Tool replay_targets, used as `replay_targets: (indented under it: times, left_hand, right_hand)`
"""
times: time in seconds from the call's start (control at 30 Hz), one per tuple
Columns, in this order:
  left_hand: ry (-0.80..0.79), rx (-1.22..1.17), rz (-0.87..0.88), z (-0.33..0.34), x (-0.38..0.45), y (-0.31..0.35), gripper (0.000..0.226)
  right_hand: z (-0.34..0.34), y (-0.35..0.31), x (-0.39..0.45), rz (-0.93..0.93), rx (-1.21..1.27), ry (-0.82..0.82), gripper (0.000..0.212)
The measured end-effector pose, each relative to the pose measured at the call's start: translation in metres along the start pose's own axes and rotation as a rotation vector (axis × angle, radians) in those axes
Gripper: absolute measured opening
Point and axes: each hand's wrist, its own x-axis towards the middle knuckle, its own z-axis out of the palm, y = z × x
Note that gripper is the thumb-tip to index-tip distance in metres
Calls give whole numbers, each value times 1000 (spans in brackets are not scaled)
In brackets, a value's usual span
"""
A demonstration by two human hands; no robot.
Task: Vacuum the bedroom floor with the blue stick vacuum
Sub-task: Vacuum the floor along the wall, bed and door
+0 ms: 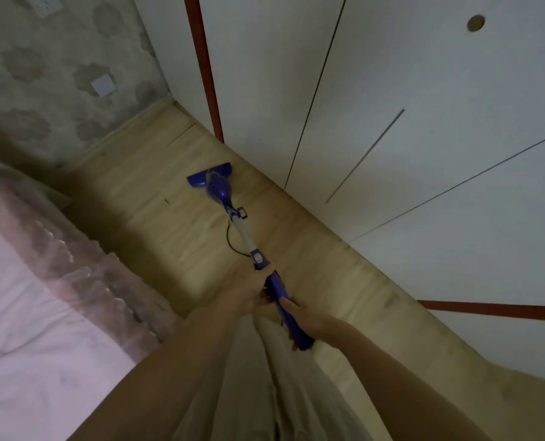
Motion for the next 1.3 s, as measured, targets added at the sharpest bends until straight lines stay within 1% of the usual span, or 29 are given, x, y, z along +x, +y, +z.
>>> replay_targets:
  times: [0.07, 0.23, 0.33, 0.37, 0.47, 0.67, 0.9, 1.07, 1.17, 1.23, 1.3]
  left_hand:
    - [-1, -11, -22, 4, 5, -7, 19]
    - [-45, -169, -76, -4, 13, -4, 56]
    - [-37, -149, -100, -14, 21, 12, 70]
    - [-37, -124, -108, -16, 23, 17, 70]
    - [-32, -77, -139, -17, 25, 29, 59]
    - [-49, -48, -170, -12, 29, 31, 52]
    - [-35, -128, -175, -5, 24, 36, 47]
    - [-81, -193, -142, 5, 15, 40, 40]
    - [-125, -218, -135, 13, 5, 40, 36]
    - [-139, -230, -134, 20, -2, 39, 33]
    - [-150, -249, -131, 29, -10, 37, 27]
  right_hand:
    - [-2, 8, 4, 34, -4, 10, 50]
    - [-4, 8, 9, 48, 17, 72, 66]
    - [0, 2, 10, -4, -10, 128, 69]
    - [2, 1, 11, -32, -13, 152, 68]
    - [3, 0, 10, -73, -27, 190, 61]
    - [-4, 5, 8, -26, -74, 202, 65]
    - [-11, 2, -6, -74, -87, 247, 59]
    - [-20, -4, -28, -148, -125, 354, 54]
    - [-29, -5, -45, -165, -144, 383, 54]
    - [-34, -6, -58, -179, -191, 399, 53]
    - [-39, -6, -69, -193, -296, 437, 50]
